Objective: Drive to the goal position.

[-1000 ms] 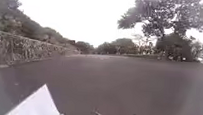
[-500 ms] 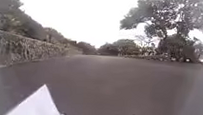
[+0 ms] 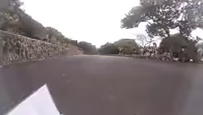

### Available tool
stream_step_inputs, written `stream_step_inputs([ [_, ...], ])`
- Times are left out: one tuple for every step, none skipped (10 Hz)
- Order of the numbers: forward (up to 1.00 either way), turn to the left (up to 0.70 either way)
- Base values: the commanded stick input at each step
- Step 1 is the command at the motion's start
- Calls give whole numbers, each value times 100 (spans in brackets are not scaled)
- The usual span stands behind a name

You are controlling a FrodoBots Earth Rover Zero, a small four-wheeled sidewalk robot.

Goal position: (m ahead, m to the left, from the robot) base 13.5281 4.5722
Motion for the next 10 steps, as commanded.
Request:
stream_step_inputs([
  [50, 0],
  [50, 0],
  [50, 0],
  [50, 0],
  [50, 0],
  [50, 0],
  [50, 0],
  [50, 0],
  [50, 0],
  [50, 0],
])
